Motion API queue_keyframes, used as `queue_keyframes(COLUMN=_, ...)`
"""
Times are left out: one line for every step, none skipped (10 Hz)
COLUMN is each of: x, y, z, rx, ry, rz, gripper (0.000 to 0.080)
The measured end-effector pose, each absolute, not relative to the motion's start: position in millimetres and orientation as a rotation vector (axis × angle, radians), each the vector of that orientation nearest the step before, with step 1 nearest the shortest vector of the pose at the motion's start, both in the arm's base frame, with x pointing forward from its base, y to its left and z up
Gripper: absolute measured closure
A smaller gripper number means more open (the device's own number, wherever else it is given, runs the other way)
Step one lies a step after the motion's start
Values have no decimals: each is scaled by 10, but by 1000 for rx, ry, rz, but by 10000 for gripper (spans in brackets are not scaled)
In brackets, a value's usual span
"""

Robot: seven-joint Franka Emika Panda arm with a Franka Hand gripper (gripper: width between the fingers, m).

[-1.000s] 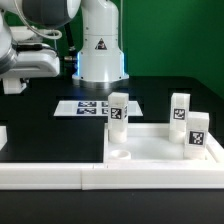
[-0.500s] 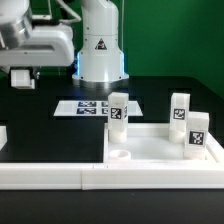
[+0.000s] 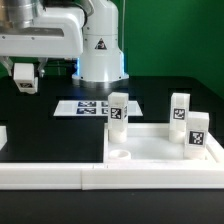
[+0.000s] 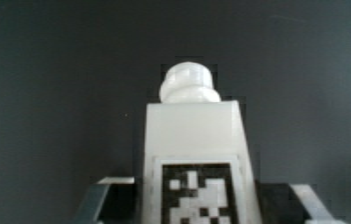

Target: Assemble square table

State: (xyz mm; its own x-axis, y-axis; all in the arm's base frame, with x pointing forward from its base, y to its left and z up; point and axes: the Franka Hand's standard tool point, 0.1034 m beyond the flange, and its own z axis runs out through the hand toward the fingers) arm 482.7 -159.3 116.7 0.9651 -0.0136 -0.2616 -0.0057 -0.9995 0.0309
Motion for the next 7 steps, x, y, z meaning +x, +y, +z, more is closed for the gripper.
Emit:
queue_keyframes(x=4842, y=-1604, z=1160, rx=3091, ry=-12, rz=-295, gripper=509)
queue_keyframes(x=4872, y=-1567, z=1170, rx=3089, ry=-54, rz=-195, gripper=509)
queue_keyframes(x=4987, y=-1348, z=1229, rx=3088, ry=-113, rz=-137, gripper=509)
queue_keyframes(x=5185, y=-1135, z=1288, rx=3083, ry=-126, rz=-39, gripper=509)
queue_keyframes(x=5424, y=-881, z=1380, rx=3072, ry=-222, rz=19, gripper=509)
queue_keyframes(x=5710, y=-611, z=1505, rx=3065, ry=-269, rz=120, gripper=509)
queue_keyframes(x=5906, y=-392, z=1587, rx=3059, ry=-340, rz=213, gripper=509)
